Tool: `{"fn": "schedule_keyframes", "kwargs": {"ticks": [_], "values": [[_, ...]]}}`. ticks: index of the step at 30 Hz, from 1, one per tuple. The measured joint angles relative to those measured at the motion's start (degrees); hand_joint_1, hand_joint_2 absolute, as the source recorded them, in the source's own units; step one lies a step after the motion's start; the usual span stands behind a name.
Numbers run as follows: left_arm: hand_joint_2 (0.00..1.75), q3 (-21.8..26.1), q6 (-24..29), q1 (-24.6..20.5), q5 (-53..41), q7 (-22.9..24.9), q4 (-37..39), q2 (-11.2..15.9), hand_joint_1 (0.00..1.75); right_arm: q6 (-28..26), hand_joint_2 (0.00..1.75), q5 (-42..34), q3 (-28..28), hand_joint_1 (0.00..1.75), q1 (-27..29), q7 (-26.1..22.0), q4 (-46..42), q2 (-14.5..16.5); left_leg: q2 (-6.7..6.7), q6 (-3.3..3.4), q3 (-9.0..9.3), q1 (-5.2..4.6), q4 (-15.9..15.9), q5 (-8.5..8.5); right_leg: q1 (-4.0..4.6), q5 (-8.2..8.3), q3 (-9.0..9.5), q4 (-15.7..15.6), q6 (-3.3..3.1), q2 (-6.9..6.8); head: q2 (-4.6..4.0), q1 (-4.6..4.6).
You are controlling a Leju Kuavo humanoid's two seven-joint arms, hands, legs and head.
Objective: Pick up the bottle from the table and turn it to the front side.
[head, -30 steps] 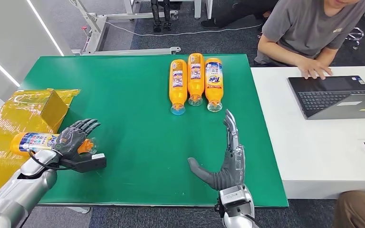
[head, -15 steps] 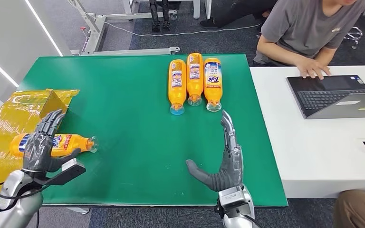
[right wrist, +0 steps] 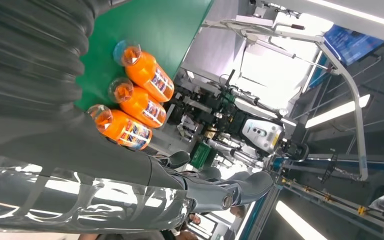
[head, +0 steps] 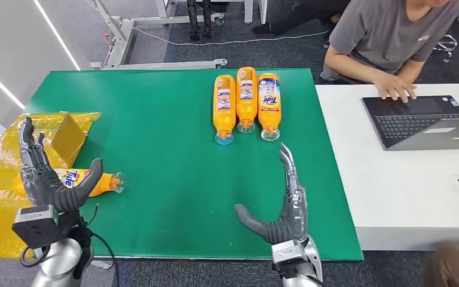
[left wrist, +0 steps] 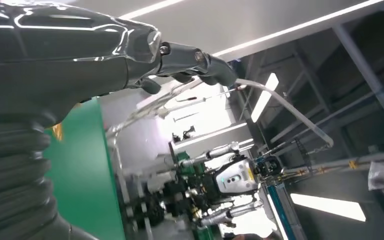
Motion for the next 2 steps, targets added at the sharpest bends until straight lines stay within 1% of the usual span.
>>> {"fn": "schedule_keyframes", "kwargs": {"ticks": [1, 2], "values": [[1.75, -0.61, 0.0, 0.18, 1.43, -0.01, -0.98, -1.63, 0.0, -0.37, 1.75, 0.26, -0.19, 0.0, 0.29, 0.06, -0.26, 0.0, 0.01, 0.03, 0.0, 0.0, 0.0, -0.02, 0.0, 0.0, 0.0, 0.0, 0.0, 0.01, 0.0, -0.01], [1.75, -0.89, 0.0, 0.27, 2.15, -0.01, -1.4, -2.47, 0.0, -0.58, 1.75, 0.38, -0.28, 0.0, 0.42, 0.09, -0.38, 0.0, 0.02, 0.04, 0.0, 0.0, 0.0, -0.03, -0.01, 0.0, 0.0, -0.01, 0.0, 0.01, 0.0, -0.01]]}}
